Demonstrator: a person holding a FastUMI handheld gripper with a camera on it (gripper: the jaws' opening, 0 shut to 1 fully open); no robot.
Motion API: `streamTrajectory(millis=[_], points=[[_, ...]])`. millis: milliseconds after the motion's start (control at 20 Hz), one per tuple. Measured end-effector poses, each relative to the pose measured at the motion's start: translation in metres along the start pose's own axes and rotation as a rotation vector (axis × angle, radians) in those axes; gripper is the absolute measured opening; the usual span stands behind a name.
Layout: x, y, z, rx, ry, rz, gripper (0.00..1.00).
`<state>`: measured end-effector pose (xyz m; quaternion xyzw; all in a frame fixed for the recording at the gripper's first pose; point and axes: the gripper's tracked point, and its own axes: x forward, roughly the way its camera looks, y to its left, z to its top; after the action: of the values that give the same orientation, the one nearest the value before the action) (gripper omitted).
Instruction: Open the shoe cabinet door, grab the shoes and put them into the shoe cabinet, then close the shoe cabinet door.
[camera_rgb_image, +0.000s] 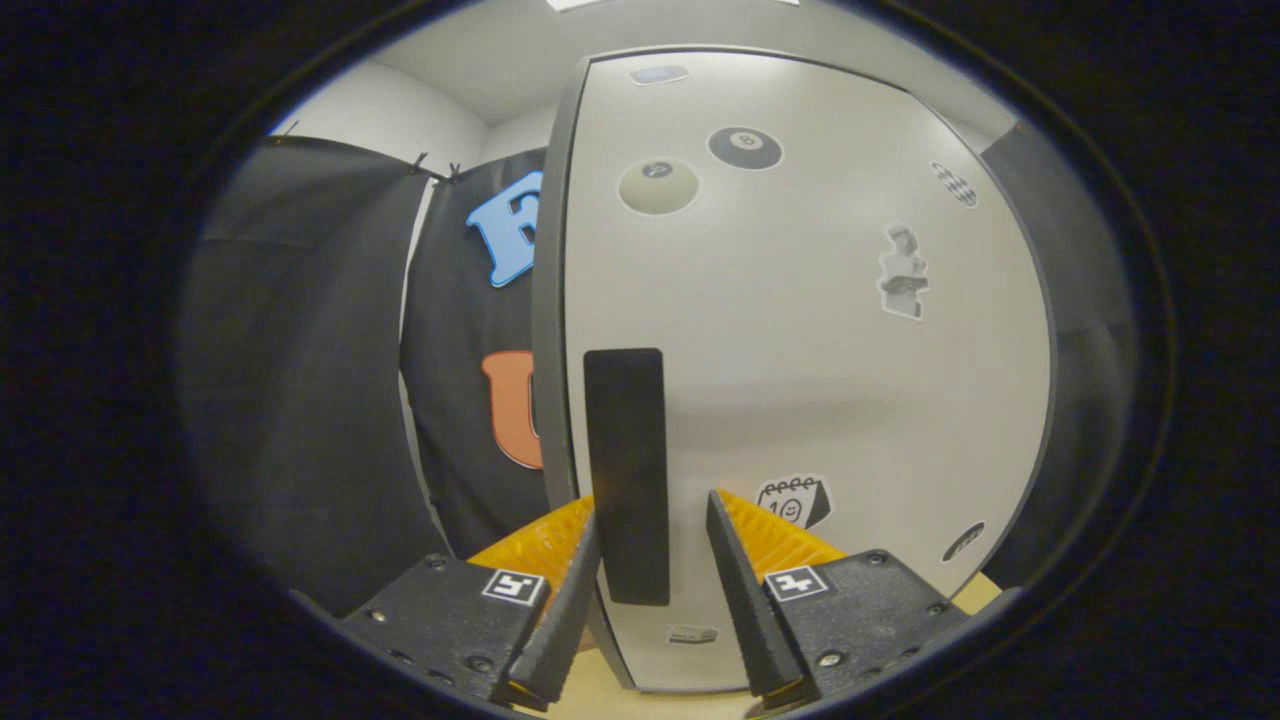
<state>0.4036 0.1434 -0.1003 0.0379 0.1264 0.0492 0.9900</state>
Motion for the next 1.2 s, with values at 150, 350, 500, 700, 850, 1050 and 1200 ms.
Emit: streamTrajectory(millis=[150, 350, 500, 700, 850, 1050, 1200], points=[[-0.002, 0.0, -0.003, -0.032, 0.011, -0.01, 0.35], [-0.011, 0.002, 0.0, 0.005, 0.014, 0.059, 0.32], [-0.024, 0.001, 0.0, -0.005, 0.004, 0.099, 0.32], [-0.038, -0.005, -0.002, 0.012, 0.015, 0.162, 0.32], [-0.056, -0.011, -0.004, -0.001, 0.008, 0.209, 0.32], [-0.08, -0.021, -0.005, 0.056, 0.016, 0.232, 0.32], [-0.089, -0.03, -0.007, 0.066, 0.023, 0.238, 0.32]])
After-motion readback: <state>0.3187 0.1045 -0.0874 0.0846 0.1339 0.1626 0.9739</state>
